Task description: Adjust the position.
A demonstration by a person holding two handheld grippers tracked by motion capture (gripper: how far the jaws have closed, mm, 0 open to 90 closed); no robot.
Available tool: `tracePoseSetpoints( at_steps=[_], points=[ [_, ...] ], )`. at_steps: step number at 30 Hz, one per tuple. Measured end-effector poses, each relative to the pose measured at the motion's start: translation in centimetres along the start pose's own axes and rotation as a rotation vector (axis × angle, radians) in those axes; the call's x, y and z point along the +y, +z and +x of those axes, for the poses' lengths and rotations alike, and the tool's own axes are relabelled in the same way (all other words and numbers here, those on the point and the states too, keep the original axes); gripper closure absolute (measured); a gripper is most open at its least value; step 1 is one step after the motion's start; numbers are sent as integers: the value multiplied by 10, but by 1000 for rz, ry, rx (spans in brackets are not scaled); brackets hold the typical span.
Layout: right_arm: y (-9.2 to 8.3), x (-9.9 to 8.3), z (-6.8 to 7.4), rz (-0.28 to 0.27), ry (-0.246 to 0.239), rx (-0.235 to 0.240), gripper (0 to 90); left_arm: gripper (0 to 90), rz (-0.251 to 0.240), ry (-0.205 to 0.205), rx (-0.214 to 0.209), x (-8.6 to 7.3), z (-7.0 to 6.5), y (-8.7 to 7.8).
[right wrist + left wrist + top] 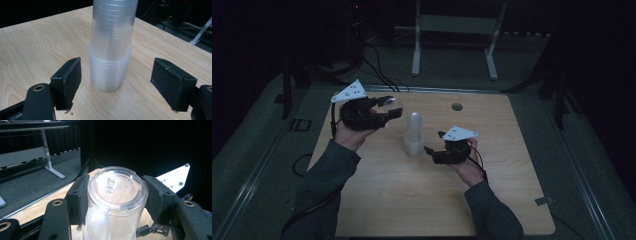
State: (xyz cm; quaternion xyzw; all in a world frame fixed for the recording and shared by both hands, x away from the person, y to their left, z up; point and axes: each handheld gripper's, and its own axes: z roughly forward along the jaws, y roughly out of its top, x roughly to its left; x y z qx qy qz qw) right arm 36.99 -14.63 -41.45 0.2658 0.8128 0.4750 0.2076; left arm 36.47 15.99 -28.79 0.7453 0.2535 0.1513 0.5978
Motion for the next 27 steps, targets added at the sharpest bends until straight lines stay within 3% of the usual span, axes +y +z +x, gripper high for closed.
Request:
tracePoseSetpoints(
  at_steps=[12, 19, 27],
  points=[
    [-9, 5, 1, -29, 5, 45, 264, 413, -33, -26, -41, -17, -1, -8],
    [-13, 6, -1, -56, 28, 87, 310, 413, -37, -47, -54, -29, 3, -10],
    [-16, 10, 2, -73, 17, 109, 311, 413, -34, -62, -70, -43, 4, -10]
  ],
)
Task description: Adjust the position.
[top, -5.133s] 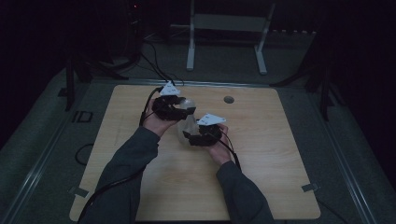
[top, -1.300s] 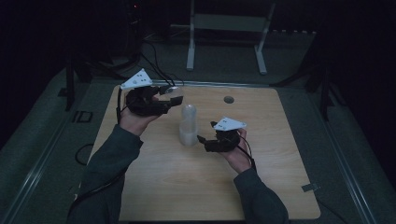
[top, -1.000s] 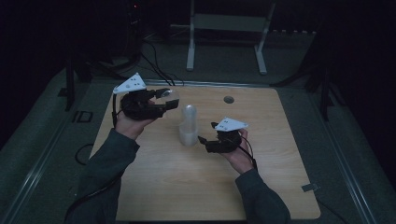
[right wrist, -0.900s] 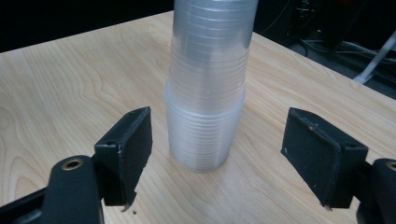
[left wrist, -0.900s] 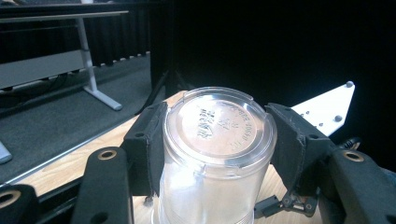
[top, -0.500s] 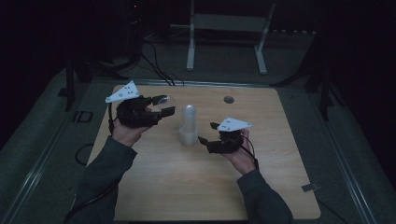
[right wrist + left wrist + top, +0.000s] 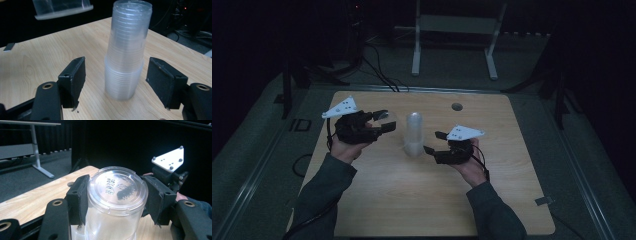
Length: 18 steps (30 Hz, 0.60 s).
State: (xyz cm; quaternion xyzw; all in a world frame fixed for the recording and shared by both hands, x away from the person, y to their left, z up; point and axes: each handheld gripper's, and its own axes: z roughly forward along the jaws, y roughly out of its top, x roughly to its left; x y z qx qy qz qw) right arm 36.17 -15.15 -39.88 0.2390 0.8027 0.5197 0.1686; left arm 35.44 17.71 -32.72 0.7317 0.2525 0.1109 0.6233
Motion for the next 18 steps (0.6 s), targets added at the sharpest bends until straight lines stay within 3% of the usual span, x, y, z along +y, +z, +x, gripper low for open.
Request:
tracePoseSetpoints(
  at_steps=[18],
  points=[
    [-2, 4, 5, -50, 9, 61, 291, 413, -6, -38, -28, -26, 3, 3]
  ],
)
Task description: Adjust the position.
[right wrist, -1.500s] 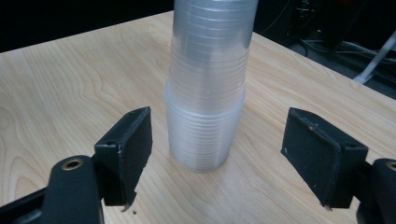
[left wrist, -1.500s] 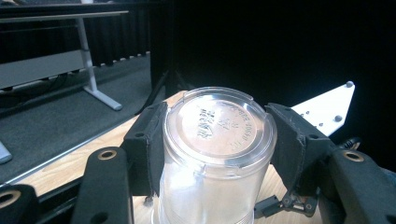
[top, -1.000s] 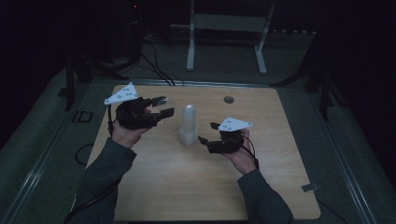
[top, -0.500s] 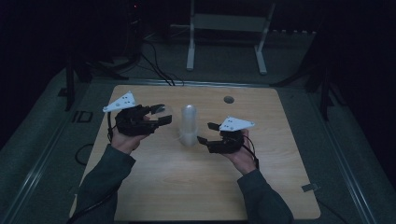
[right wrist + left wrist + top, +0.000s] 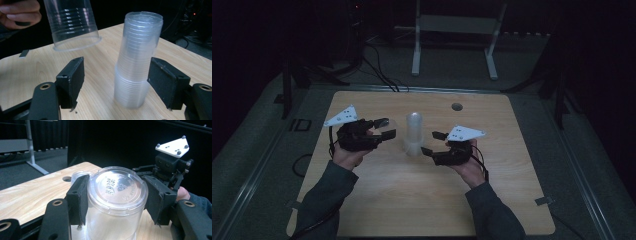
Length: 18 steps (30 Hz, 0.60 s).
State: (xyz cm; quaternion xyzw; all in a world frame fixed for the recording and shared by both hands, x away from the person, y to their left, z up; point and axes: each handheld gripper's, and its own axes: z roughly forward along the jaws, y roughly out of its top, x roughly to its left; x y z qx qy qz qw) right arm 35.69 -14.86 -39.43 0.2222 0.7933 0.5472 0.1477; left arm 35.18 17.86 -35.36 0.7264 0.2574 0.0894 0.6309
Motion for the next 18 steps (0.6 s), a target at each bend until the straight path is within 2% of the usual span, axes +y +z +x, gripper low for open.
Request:
tracePoseSetpoints(
  at_steps=[18],
  points=[
    [0, 7, 6, -45, -8, 47, 284, 413, 10, 4, -25, -9, -2, 6]
  ],
)
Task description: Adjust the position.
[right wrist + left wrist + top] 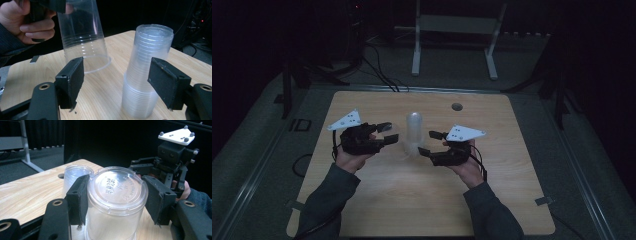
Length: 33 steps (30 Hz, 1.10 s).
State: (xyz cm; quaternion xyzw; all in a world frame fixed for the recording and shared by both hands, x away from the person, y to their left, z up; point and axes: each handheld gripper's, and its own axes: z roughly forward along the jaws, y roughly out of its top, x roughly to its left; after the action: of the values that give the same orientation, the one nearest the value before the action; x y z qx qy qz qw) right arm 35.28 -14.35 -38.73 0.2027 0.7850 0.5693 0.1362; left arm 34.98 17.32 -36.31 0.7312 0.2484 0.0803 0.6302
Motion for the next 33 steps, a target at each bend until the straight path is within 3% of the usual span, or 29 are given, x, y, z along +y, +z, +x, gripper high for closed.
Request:
tracePoseSetpoints(
  at_steps=[27, 33],
  points=[
    [4, 8, 11, -43, -21, 52, 263, 413, 1, 0, -31, -6, -3, 4],
    [5, 8, 15, -58, -35, 86, 250, 413, -1, -5, -38, -6, -3, 5]
  ],
)
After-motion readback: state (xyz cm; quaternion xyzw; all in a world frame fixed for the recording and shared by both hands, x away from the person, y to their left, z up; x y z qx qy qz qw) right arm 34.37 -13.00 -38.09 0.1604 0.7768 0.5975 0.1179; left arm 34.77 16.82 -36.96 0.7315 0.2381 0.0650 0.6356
